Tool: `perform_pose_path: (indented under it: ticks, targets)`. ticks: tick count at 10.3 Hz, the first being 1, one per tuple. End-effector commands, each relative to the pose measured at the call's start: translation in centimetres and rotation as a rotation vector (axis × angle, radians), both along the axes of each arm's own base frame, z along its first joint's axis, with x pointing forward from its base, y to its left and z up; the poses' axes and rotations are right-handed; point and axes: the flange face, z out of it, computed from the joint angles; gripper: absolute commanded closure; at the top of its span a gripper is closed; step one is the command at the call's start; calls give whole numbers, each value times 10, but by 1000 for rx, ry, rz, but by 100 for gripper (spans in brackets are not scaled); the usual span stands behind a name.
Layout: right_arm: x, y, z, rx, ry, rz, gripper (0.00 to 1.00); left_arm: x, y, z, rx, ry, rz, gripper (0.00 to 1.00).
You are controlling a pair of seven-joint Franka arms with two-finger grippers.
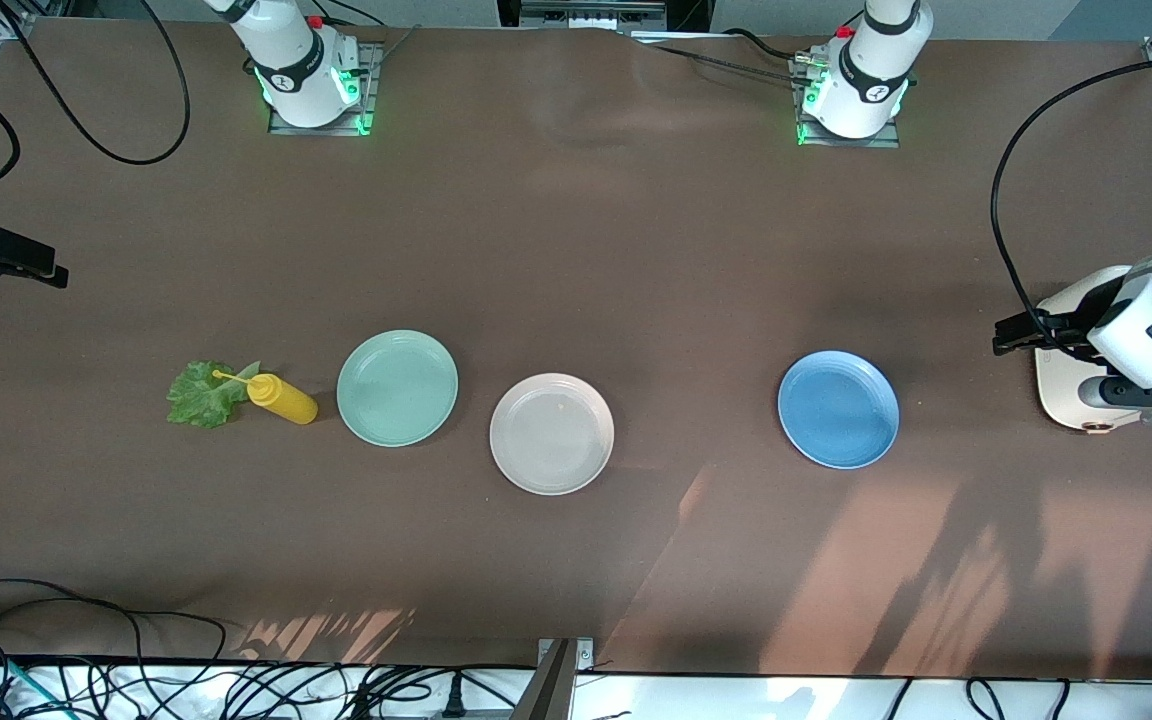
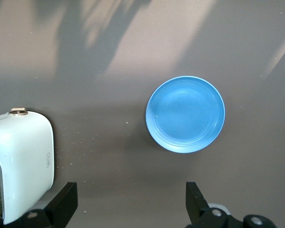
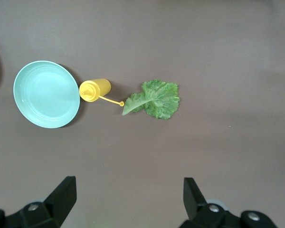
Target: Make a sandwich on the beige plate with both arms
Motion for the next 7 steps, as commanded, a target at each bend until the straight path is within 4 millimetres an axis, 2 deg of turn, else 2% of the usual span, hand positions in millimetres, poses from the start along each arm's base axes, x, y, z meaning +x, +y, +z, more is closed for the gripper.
perform_pose_path:
  ticks: [1,7]
  targets:
    - [3,-5,-1,-16,3,-9,0,-1,-4,-2,22,10,-22,0]
    - [11,-6,-8,-19,-12,-11,0,0,-5,-7,27,19,-24,0]
